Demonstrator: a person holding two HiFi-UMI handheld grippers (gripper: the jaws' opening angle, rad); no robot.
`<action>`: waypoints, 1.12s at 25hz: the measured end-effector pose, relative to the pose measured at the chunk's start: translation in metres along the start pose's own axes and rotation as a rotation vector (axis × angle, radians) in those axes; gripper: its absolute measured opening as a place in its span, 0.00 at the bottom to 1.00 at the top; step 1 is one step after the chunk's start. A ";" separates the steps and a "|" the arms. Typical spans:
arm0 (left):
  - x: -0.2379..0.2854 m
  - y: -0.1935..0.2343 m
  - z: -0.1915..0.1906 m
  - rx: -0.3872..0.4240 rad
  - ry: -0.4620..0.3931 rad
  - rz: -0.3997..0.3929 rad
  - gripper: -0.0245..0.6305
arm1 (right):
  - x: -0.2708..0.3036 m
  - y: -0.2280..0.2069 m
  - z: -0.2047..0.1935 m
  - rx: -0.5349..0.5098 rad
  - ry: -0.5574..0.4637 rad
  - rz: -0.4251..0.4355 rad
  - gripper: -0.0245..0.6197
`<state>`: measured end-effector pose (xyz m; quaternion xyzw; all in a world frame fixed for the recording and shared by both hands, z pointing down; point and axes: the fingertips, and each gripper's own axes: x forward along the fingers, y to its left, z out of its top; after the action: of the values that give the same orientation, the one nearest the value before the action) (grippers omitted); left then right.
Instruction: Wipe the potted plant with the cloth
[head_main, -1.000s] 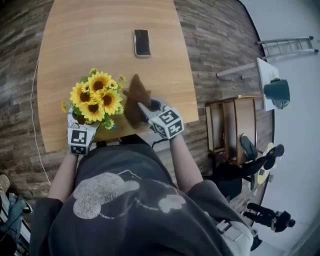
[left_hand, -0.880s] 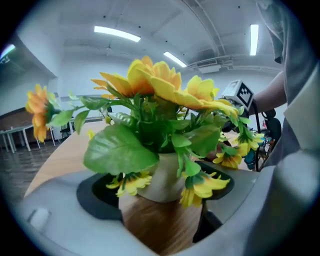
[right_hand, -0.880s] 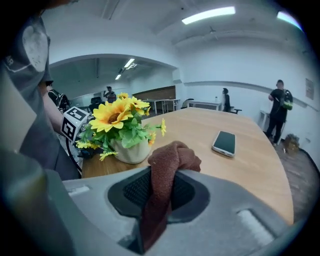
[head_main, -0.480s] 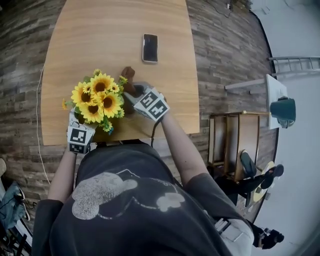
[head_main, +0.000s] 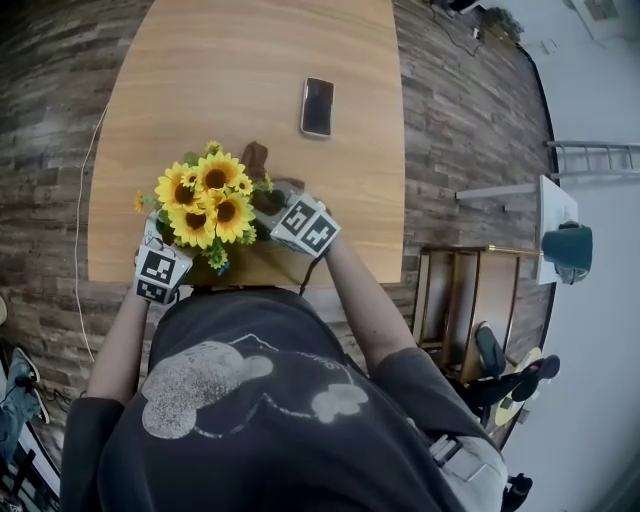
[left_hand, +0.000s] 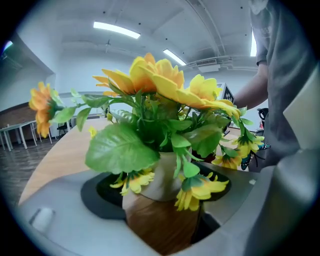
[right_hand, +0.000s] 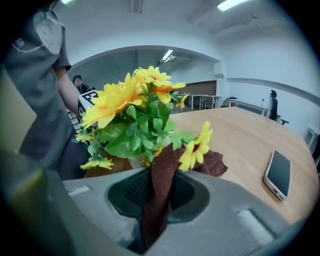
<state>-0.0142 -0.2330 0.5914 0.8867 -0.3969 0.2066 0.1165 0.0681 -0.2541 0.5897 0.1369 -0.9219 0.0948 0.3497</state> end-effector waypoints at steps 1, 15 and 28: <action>0.000 0.000 0.000 0.002 0.002 -0.005 0.70 | -0.001 0.003 -0.001 -0.007 0.004 0.004 0.12; 0.008 0.001 0.004 0.071 0.036 -0.140 0.70 | -0.008 0.048 -0.009 0.024 -0.003 0.024 0.12; -0.018 -0.006 0.009 -0.098 0.013 -0.075 0.87 | -0.014 0.083 -0.008 -0.075 0.025 0.027 0.12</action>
<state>-0.0180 -0.2201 0.5751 0.8927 -0.3724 0.1882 0.1702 0.0572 -0.1712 0.5795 0.1099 -0.9222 0.0667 0.3647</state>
